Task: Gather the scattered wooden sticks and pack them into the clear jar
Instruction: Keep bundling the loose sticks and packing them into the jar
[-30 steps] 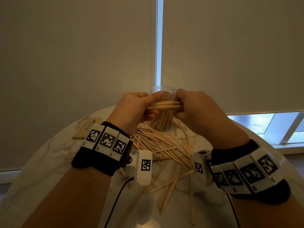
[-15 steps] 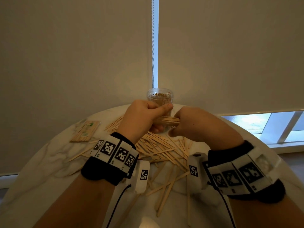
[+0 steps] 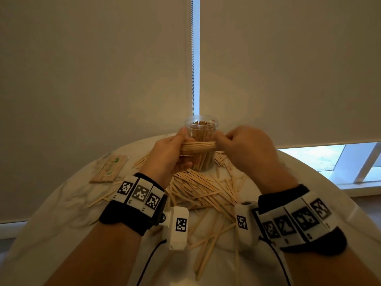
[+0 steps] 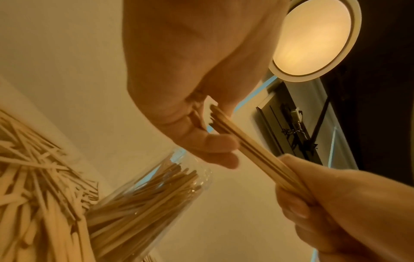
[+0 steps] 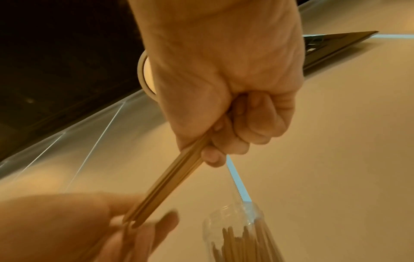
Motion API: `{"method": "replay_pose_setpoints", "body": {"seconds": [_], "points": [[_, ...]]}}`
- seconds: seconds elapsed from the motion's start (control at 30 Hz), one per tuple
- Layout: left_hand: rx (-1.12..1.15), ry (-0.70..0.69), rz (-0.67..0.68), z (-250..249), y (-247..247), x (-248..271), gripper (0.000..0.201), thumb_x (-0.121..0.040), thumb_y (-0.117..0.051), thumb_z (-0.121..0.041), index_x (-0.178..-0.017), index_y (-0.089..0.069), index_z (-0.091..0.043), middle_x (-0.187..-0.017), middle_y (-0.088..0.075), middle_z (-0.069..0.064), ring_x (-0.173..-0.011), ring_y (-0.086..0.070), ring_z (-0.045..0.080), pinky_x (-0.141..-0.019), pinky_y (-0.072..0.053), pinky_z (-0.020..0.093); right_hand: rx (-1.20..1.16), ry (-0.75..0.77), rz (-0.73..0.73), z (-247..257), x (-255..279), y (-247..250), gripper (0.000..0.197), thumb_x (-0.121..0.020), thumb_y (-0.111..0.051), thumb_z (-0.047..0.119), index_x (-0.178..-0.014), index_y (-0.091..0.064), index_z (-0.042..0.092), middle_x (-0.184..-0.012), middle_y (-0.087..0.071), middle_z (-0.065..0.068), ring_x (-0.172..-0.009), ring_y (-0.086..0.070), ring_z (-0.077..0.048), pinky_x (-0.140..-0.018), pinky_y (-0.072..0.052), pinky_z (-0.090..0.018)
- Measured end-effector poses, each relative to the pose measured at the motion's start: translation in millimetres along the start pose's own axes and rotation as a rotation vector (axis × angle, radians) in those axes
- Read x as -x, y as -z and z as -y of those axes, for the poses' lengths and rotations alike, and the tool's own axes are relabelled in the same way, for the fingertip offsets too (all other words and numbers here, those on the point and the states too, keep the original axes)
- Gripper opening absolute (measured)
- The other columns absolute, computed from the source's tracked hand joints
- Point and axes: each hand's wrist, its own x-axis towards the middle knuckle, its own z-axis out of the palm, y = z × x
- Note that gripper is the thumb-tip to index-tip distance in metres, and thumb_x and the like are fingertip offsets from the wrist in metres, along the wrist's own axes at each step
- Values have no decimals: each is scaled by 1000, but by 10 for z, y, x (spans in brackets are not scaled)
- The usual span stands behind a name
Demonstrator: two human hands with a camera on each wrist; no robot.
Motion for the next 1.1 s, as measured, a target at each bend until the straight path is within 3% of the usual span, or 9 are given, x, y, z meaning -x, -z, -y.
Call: {"method": "replay_pose_setpoints", "body": {"seconds": [0.13, 0.23, 0.37, 0.5, 0.63, 0.7, 0.77, 0.97, 1.1], "points": [[27, 0, -168, 54, 130, -106, 20, -101, -54, -14, -120, -60, -13, -103, -74, 9, -88, -72, 19, -61, -58, 24, 5, -79, -211, -129, -196, 221, 56, -95, -44, 52, -61, -67, 14, -49, -55, -5, -49, -53, -22, -56, -49, -36], [-133, 43, -144, 164, 141, -343, 56, -88, -68, -4, -138, -46, -17, -124, -60, 11, -104, -63, 22, -81, -59, 35, 88, -63, -304, -152, -642, 303, 49, -94, -47, 49, -69, -71, 13, -54, -58, -6, -52, -55, -25, -54, -46, -34], [-453, 55, -22, 104, 6, -674, 124, -63, -92, -34, -156, -10, -30, -154, -37, 15, -135, -44, 33, -111, -39, 50, 317, 70, -161, 2, -1280, 197, 37, -88, -57, 44, -81, -70, 9, -68, -58, -8, -72, -61, -32, -62, -47, -35], [-502, -50, 32, 103, -186, -915, 138, -67, -91, -37, -157, 12, -15, -153, -41, 11, -136, -45, 28, -101, -39, 33, 549, 224, 82, 235, -1542, 11, 36, -89, -63, 40, -66, -54, 14, -62, -48, -1, -73, -55, -27, -64, -44, -33], [-496, -100, 21, 296, -206, -1045, 108, -67, -91, -33, -150, -24, -18, -130, -57, -1, -120, -58, 23, -86, -48, 30, 674, 365, 309, 289, -1597, -299, 46, -93, -61, 41, -58, -45, 17, -61, -47, 3, -69, -53, -21, -67, -45, -31], [-586, -122, -11, 370, -187, -1069, 91, -70, -88, -37, -141, -34, -18, -124, -59, -1, -112, -60, 22, -87, -51, 33, 695, 414, 364, 280, -1596, -444, 47, -95, -59, 33, -56, -39, 16, -58, -41, 1, -64, -47, -20, -59, -39, -28], [-629, -141, -5, 396, -165, -1091, 90, -72, -87, -39, -140, -33, -17, -125, -60, 2, -109, -60, 23, -90, -52, 36, 685, 439, 361, 273, -1611, -509, 45, -95, -59, 24, -56, -38, 14, -57, -39, 0, -64, -46, -21, -53, -36, -24], [-674, -111, 5, 346, -168, -1133, 94, -73, -87, -36, -143, -29, -13, -126, -61, 8, -112, -61, 28, -94, -52, 42, 716, 470, 325, 331, -1637, -474, 15, -91, -65, 22, -87, -69, 8, -85, -66, -5, -85, -64, -23, -79, -55, -34], [-704, -106, 3, 314, -188, -1100, 90, -75, -86, -36, -143, -31, -12, -132, -57, 6, -118, -58, 27, -88, -48, 33, 662, 396, 398, 345, -1628, -609, 27, -99, -54, 26, -94, -69, 3, -78, -59, -6, -77, -57, -24, -71, -46, -32]]}}
